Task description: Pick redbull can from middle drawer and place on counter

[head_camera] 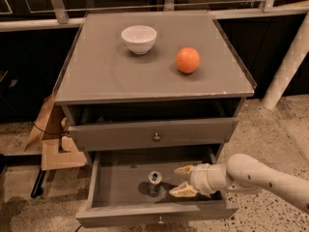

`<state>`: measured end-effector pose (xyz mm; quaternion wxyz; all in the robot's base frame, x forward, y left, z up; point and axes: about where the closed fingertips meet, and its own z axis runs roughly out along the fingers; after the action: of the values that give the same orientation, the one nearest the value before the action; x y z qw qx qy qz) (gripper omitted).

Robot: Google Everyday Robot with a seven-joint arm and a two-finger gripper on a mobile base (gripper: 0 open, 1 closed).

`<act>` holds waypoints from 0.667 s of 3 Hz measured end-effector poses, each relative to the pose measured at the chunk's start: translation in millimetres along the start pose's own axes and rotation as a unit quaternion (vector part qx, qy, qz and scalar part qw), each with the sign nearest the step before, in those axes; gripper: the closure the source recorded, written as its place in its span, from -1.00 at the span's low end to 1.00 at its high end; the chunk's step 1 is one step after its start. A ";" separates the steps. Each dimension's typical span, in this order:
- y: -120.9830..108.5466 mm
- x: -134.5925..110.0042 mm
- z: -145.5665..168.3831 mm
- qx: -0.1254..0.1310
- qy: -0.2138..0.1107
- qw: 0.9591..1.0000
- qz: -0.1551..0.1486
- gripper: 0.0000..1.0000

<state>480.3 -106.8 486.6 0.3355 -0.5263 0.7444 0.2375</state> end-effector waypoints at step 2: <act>-5.0 -2.2 34.2 -0.020 -0.015 1.000 0.001 -0.26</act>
Offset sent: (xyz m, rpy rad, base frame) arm 0.0226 0.0361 -0.0326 0.0587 0.0256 0.0453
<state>494.0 -82.9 465.6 0.3360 -0.5288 0.7344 0.2609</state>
